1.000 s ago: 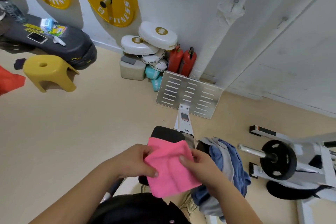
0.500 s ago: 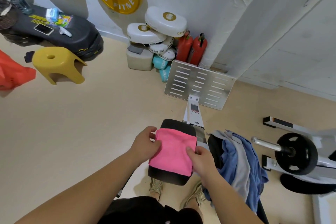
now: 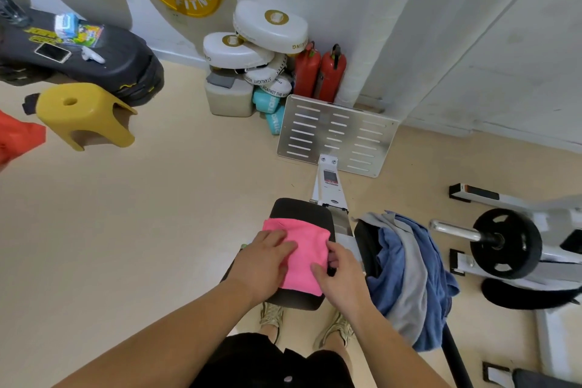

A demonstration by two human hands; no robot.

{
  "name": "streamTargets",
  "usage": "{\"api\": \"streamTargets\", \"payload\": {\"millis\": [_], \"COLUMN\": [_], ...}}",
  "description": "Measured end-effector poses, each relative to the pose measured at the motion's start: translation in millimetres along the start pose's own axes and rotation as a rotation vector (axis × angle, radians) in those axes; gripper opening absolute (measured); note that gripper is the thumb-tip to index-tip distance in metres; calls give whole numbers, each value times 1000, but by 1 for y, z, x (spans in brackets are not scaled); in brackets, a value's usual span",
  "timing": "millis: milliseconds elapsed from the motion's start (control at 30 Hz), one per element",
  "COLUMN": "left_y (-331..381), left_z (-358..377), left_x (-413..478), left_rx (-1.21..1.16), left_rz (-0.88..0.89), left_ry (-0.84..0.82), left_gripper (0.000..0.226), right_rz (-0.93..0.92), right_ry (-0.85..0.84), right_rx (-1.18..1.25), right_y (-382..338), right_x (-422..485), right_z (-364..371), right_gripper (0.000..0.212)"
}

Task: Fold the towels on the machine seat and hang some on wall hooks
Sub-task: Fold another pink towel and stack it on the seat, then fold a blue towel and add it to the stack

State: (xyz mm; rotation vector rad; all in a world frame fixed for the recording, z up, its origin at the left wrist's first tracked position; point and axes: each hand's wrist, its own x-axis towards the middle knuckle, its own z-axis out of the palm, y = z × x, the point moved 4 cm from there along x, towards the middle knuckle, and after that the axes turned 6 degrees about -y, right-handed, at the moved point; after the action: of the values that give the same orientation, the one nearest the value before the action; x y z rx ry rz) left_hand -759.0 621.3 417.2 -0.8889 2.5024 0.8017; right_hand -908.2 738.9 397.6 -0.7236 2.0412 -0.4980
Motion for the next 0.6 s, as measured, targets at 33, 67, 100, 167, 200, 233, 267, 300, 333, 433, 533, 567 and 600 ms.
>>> {"api": "streamTargets", "payload": {"millis": [33, 67, 100, 167, 200, 233, 267, 300, 333, 433, 533, 567, 600], "left_y": [-1, 0, 2, 8, 13, 20, 29, 40, 54, 103, 152, 164, 174], "left_z": [0, -1, -3, -5, -7, -10, -14, -18, -20, -15, -1, 5, 12], "left_x": [1, 2, 2, 5, 5, 6, 7, 9, 11, 20, 32, 37, 42], "left_rx": [23, 51, 91, 182, 228, 277, 321, 348, 347, 79, -269, -327, -359], "left_rz": [-8, -10, -9, -15, -30, -41, -37, -10, 43, 247, 248, 230, 217], "left_ry": [4, 5, 1, -30, -50, -58, -35, 13, 55, 155, -11, -62, -96], "left_gripper": [50, 50, 50, 50, 50, 50, 48, 44, 39, 34, 24, 19, 15], "right_rz": [16, 29, 45, 64, 67, 71, 72, 71, 77, 146, 212, 238, 257], "right_ry": [6, 9, 1, -29, -32, -24, -7, 22, 60, 151, 234, 253, 274], "right_rx": [-53, -100, -141, -148, -99, -29, 52, 106, 139, 228, 288, 294, 312], "right_y": [1, 0, -2, -7, -10, -12, -10, -8, -1, 25, 58, 69, 80], "right_x": [0, -1, -2, -7, -10, -16, -22, -30, -36, -56, -74, -81, -87], "right_z": [-1, -2, -4, -9, -13, -19, -26, -35, -44, -76, -108, -117, -125], "right_gripper": [62, 61, 60, 55, 45, 30, 14, 10, 12, 12, 12, 13, 15]}}
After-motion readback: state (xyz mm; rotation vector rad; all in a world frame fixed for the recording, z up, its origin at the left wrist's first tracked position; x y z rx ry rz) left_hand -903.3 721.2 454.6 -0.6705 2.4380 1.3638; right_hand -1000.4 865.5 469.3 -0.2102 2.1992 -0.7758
